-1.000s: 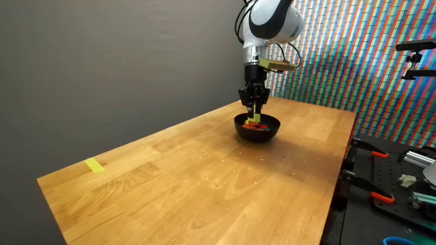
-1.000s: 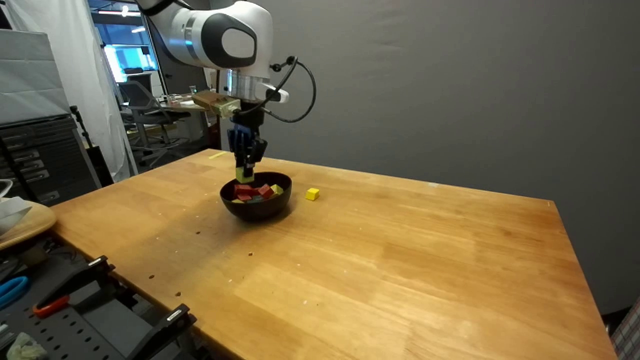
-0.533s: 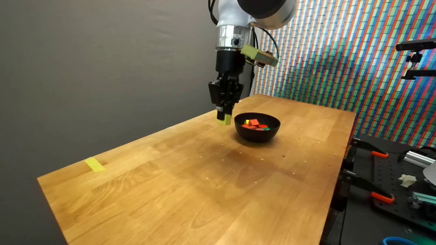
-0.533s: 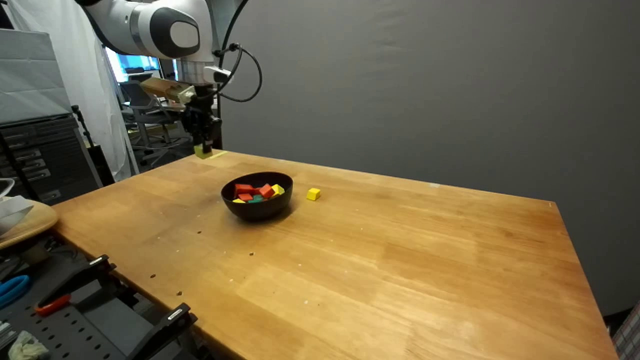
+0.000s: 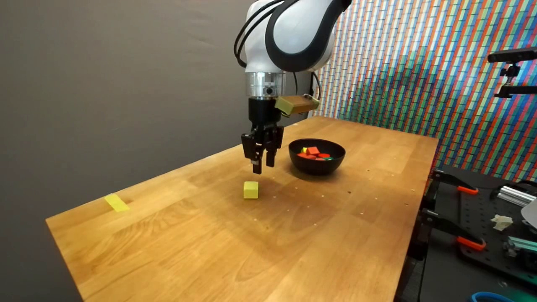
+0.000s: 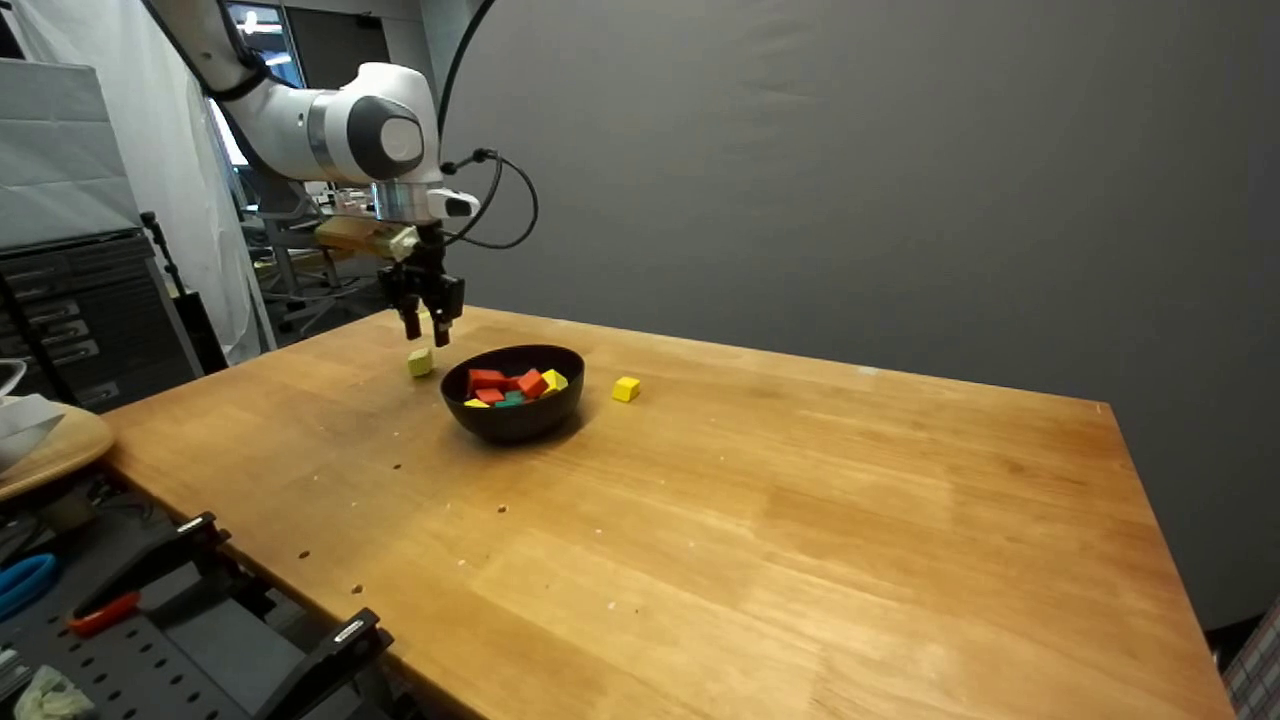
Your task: Remove the cubes from the bowl
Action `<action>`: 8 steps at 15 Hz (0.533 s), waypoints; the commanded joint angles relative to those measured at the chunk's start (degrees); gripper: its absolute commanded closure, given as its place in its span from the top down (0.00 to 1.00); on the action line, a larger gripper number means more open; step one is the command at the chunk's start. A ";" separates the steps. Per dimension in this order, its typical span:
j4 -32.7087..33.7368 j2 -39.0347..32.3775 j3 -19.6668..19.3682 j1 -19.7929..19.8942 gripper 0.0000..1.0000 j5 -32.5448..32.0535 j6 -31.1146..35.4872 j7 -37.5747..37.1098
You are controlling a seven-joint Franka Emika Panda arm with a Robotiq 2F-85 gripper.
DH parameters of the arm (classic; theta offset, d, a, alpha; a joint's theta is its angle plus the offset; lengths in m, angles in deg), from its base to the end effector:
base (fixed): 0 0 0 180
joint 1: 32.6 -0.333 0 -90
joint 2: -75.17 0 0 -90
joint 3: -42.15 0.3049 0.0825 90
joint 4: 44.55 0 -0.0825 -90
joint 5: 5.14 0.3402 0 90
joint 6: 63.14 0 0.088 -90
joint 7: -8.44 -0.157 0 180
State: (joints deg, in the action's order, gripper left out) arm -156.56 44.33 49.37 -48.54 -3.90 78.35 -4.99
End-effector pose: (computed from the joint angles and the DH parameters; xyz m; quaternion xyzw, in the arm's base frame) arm 0.5360 0.2299 0.1745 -0.9969 -0.0678 0.0218 0.0338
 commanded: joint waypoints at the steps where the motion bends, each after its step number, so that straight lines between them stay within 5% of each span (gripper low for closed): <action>1: 4.24 2.77 -1.60 -0.55 0.90 -0.95 -7.22 -2.65; 2: 4.40 4.40 -1.44 0.14 0.99 0.14 -9.04 -3.06; 8: 1.32 11.00 -5.37 4.01 1.00 2.31 -12.78 -12.95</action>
State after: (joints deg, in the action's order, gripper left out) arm -152.47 52.54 45.31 -46.91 -3.59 66.66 -14.48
